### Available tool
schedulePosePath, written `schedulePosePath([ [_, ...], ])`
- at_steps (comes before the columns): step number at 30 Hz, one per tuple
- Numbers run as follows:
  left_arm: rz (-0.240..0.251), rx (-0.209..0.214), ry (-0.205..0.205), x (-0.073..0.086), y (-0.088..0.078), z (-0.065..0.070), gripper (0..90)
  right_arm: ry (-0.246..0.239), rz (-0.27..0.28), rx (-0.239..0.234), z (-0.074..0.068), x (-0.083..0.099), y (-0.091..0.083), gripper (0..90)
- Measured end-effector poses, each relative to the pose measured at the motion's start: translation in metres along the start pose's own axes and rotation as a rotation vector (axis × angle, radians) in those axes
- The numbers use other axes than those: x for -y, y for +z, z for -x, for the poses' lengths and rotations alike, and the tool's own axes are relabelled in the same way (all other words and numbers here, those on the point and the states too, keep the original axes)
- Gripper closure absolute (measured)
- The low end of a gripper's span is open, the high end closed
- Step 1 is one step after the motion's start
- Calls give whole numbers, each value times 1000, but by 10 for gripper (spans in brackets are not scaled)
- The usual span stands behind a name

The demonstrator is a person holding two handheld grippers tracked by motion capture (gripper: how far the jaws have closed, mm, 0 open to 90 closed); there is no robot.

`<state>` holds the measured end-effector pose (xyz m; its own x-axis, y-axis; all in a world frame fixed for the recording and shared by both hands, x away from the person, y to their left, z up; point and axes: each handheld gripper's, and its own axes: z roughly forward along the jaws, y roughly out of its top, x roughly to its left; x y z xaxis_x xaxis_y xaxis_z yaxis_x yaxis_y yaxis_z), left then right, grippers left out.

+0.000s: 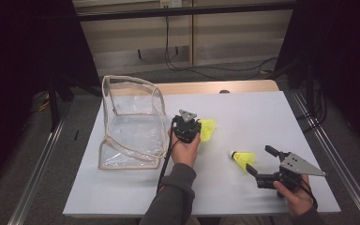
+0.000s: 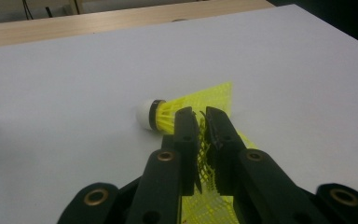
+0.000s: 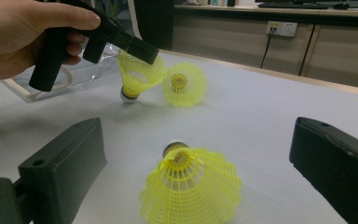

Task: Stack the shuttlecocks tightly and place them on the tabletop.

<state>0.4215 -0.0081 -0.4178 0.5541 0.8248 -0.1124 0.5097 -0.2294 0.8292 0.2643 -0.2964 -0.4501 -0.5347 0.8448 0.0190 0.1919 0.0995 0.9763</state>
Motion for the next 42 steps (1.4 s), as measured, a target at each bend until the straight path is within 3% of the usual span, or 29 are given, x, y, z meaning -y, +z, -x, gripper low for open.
schedulePosePath([
  [14, -27, -68, 25, -2, -8, -7, 890, -1, 0, -2, 0, 0, 0, 27],
  [18, -33, -101, 29, -2, -8, -7, 890, -1, -1, -3, -1, 0, 0, 27],
  [21, -37, -135, 61, -4, -9, -7, 890, -1, 0, -5, -1, 0, 1, 27],
  [26, -56, -164, 63, -3, -8, -7, 890, -3, -2, -6, -1, 0, 1, 27],
  [30, -51, -136, 48, -2, -6, -6, 877, -1, -3, -5, -1, 0, 1, 27],
  [37, -31, -4, -10, -1, 0, -3, 766, -5, -4, -7, -1, 0, 1, 27],
  [42, -30, 42, -41, 0, 3, 2, 723, 0, -5, -8, -1, 0, 1, 27],
])
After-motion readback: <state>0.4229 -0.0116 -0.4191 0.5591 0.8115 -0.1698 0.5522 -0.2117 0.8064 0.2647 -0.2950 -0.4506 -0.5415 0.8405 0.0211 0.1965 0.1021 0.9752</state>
